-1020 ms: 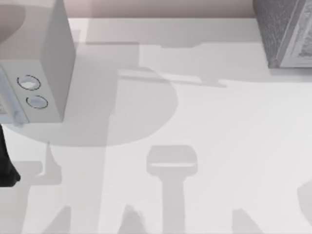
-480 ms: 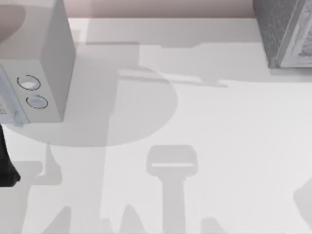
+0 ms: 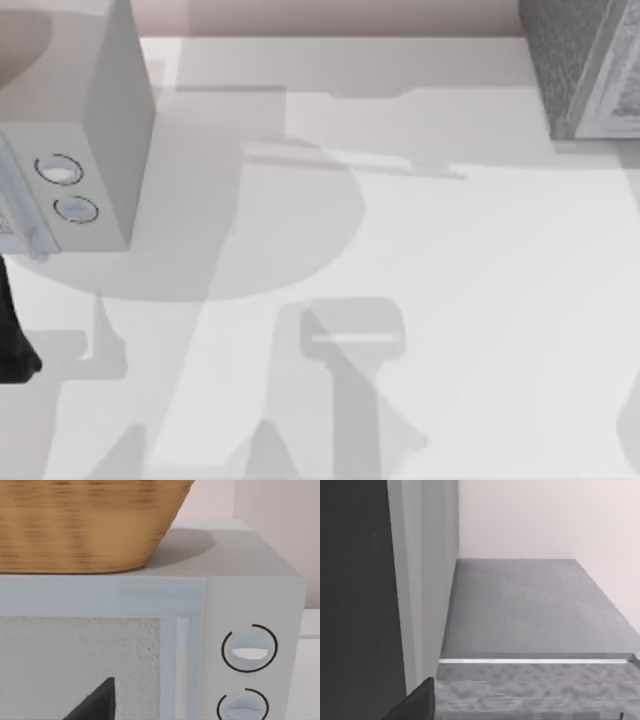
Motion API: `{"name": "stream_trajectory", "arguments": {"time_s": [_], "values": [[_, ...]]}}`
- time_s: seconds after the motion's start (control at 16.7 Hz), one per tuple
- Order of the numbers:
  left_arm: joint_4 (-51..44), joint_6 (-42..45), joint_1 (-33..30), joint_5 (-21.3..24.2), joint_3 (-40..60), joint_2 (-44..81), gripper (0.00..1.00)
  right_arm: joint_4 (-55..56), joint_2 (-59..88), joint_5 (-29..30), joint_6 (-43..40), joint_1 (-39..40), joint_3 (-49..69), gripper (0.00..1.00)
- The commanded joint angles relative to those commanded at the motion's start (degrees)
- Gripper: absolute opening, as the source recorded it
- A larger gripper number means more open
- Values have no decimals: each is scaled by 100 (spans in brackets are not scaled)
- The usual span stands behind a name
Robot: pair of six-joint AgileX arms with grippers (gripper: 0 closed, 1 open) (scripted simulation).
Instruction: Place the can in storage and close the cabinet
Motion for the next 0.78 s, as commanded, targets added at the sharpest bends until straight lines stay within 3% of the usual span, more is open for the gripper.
{"name": "stream_trajectory", "arguments": {"time_s": [0.54, 0.78], "values": [[0, 0, 0, 0, 0, 0, 100, -8, -337, 4603, -33, 4609, 3, 100], [0, 0, 0, 0, 0, 0, 100, -113, -390, 5834, 65, 5801, -232, 100]]}}
